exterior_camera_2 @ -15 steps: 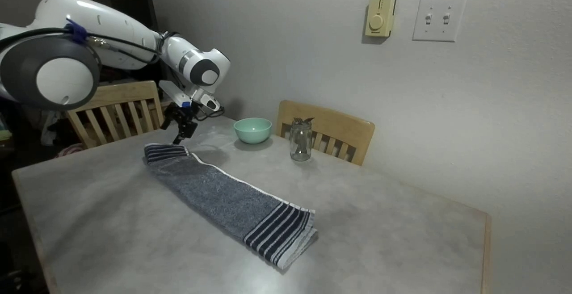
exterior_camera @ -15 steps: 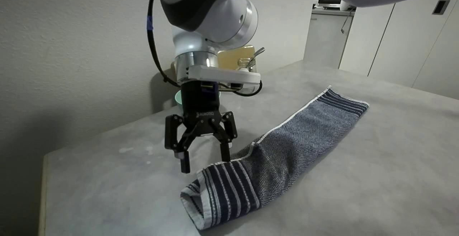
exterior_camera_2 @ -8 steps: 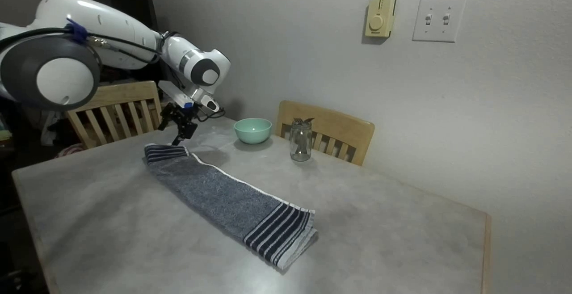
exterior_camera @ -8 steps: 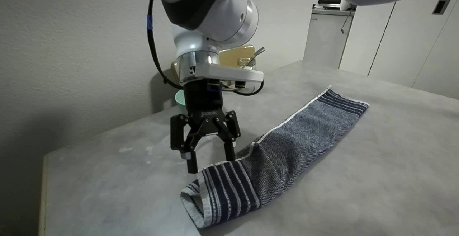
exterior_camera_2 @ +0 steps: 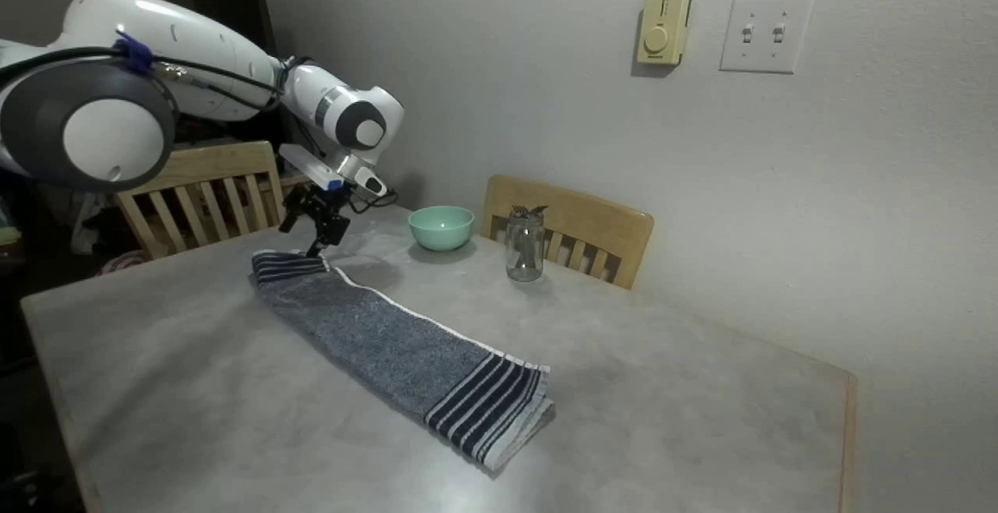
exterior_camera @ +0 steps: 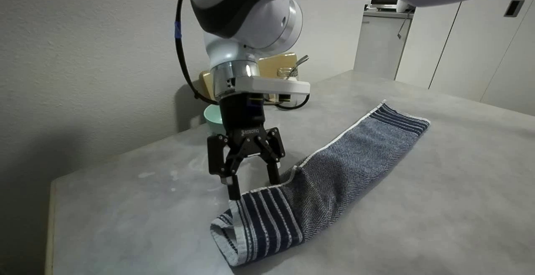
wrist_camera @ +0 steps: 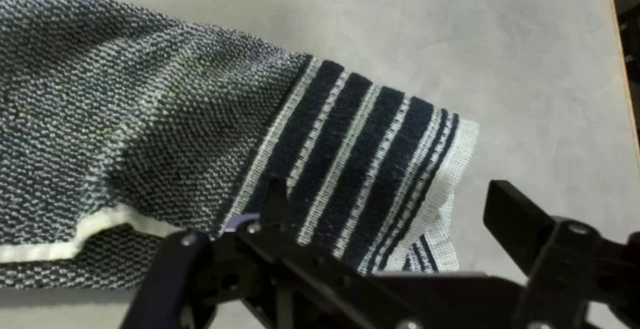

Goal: Unfold the towel.

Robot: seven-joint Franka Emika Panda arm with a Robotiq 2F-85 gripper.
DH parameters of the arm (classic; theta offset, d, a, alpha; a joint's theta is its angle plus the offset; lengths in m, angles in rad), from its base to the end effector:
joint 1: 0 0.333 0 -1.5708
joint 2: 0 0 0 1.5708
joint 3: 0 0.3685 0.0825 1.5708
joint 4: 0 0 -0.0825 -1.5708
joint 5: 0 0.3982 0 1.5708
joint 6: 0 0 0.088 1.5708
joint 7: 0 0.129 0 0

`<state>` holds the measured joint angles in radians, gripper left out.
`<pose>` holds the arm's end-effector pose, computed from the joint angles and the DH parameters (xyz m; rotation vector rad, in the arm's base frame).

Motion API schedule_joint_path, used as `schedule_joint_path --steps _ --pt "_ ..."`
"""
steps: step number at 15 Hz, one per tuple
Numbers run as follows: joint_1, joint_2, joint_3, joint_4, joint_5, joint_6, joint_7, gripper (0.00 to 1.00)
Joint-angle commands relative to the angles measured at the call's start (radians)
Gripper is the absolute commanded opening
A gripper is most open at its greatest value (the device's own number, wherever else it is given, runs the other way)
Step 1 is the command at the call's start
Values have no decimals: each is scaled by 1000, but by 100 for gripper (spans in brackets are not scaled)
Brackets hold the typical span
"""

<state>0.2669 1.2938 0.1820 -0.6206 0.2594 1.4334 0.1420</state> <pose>0.7396 0.3133 0.1598 -2.7078 -0.2593 0.7928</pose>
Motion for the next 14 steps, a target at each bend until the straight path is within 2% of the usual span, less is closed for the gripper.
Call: schedule_joint_path --steps 1,6,14 --pt "-27 54 6 -1 -1 5 -102 100" --pt "-30 32 -15 -54 -10 -72 -47 100" --pt "-18 -14 -34 -71 -34 -158 73 100"
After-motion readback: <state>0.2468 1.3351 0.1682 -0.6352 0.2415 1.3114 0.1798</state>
